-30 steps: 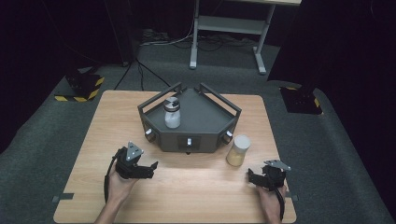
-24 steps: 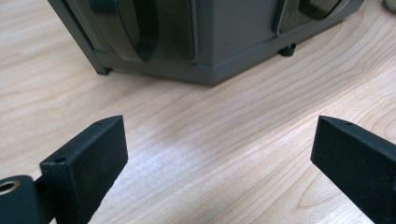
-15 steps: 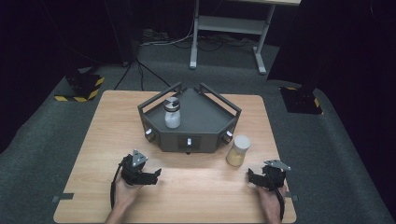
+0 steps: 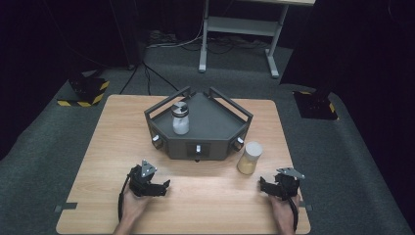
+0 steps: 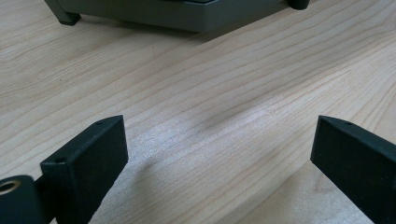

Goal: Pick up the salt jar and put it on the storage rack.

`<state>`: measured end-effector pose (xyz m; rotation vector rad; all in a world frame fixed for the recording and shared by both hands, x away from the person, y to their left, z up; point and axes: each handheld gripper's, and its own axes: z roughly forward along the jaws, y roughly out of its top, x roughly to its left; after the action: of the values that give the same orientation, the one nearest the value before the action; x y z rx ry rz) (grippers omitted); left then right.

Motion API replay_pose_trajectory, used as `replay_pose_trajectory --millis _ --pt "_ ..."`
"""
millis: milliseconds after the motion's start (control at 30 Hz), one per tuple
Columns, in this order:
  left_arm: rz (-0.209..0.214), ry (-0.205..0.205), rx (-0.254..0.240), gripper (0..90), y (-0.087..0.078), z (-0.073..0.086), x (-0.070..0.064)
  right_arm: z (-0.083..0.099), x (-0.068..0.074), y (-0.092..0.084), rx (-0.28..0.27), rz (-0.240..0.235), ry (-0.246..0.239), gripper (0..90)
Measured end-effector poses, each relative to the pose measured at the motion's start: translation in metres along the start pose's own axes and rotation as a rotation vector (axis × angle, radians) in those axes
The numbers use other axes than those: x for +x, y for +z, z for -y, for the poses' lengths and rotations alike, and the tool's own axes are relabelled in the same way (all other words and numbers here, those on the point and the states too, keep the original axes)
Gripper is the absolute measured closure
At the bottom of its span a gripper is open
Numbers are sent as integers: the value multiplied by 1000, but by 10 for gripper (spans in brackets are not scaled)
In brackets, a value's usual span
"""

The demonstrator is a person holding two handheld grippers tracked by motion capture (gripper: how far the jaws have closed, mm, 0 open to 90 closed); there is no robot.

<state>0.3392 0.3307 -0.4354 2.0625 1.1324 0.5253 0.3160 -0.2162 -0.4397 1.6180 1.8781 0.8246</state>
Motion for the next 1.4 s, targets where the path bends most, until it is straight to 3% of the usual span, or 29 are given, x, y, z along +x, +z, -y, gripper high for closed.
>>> replay_pose_trajectory --millis 100,667,1400 --pt "-2 9 10 41 2 0 -1 0 0 0 0 0 0 73" --pt "-14 -27 32 46 7 -1 0 0 0 0 0 0 0 72" --pt "-22 -15 32 46 7 -1 -2 0 1 0 0 4 2 73"
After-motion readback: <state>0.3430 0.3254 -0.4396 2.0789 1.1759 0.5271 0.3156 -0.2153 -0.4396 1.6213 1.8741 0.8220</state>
